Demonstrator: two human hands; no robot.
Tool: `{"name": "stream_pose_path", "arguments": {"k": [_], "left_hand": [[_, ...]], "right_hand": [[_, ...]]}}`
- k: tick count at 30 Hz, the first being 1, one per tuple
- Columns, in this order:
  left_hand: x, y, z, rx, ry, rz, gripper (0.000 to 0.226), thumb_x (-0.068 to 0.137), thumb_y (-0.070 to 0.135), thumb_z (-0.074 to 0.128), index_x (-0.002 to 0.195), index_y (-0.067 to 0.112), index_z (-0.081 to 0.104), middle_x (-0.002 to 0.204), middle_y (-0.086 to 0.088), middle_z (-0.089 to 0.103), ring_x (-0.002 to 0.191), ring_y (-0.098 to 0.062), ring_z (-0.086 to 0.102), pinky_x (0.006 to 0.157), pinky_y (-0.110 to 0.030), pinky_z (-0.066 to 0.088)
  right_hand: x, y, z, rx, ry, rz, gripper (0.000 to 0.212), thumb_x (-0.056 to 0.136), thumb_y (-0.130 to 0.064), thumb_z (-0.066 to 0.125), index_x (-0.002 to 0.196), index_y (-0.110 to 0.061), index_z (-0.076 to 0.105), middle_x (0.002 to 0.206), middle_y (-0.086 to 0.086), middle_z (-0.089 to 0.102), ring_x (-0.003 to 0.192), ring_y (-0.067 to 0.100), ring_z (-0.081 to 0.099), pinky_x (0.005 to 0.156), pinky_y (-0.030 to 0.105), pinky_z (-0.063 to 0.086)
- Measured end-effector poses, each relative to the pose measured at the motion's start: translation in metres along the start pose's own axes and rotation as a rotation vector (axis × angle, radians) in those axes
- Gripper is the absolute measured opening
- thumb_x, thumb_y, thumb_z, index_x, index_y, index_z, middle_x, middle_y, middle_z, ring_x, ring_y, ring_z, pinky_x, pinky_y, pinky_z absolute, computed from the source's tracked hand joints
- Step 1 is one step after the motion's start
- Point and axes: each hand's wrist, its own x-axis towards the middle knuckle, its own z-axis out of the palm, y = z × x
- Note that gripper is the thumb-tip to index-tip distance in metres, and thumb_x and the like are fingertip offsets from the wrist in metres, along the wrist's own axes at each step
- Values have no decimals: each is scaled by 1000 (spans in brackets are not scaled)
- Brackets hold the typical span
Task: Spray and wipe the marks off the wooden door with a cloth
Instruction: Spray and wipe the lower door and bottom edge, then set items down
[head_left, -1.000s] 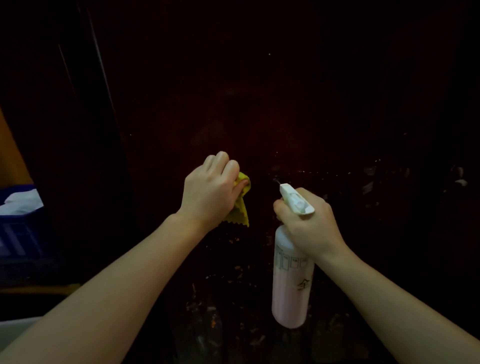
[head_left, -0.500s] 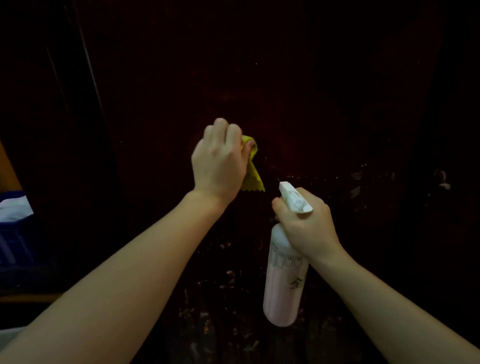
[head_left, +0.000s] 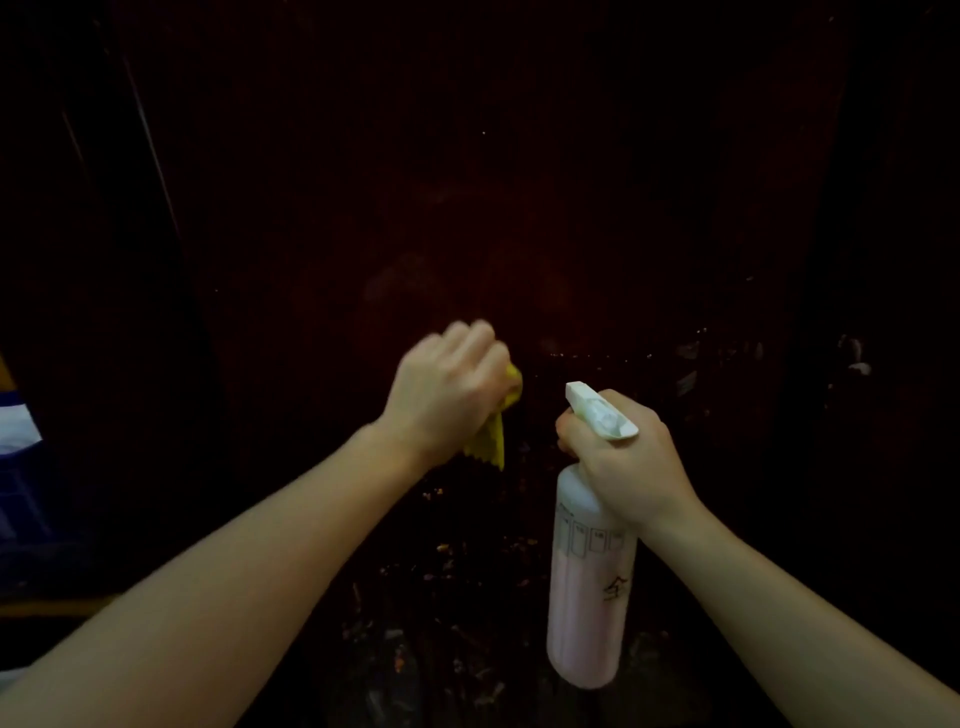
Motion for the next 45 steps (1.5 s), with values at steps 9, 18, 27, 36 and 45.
{"name": "stream_pose_path", "arguments": {"k": [9, 18, 27, 36, 45], "left_hand": [[34, 19, 13, 30, 127, -75, 18, 88, 25, 65, 81, 9, 60, 84, -7, 58, 69, -23, 51, 53, -31, 35], [-27, 20, 14, -3, -87, 69, 22, 86, 29, 69, 79, 9, 60, 80, -6, 56, 65, -20, 49, 51, -29, 35], [23, 1, 0, -7, 150, -239, 27, 88, 28, 67, 79, 5, 58, 82, -10, 58, 67, -22, 53, 50, -25, 37], [37, 47, 31, 13, 159, -82, 21, 91, 25, 60, 76, 10, 59, 79, -6, 57, 66, -22, 51, 50, -32, 38], [22, 44, 22, -45, 6, -41, 21, 87, 28, 68, 80, 10, 59, 81, -6, 56, 66, -20, 50, 51, -29, 38]], "right_hand": [[1, 8, -9, -16, 100, -66, 28, 83, -13, 63, 64, 1, 48, 57, 12, 54, 48, 15, 43, 44, 24, 36], [3, -2, -8, -14, -50, -73, 21, 80, -37, 61, 74, -17, 59, 65, -7, 57, 55, 3, 51, 50, 18, 42], [9, 1, -10, -11, 75, -61, 30, 83, -17, 62, 65, 2, 48, 60, 17, 54, 50, 13, 45, 45, 23, 37], [5, 11, -23, -27, 50, -53, 26, 83, -26, 64, 68, -7, 55, 63, 7, 57, 54, 14, 50, 49, 26, 42], [-2, 18, -43, -46, 74, 8, 26, 80, -31, 61, 75, -6, 58, 73, 12, 61, 58, 20, 51, 53, 30, 46]]}}
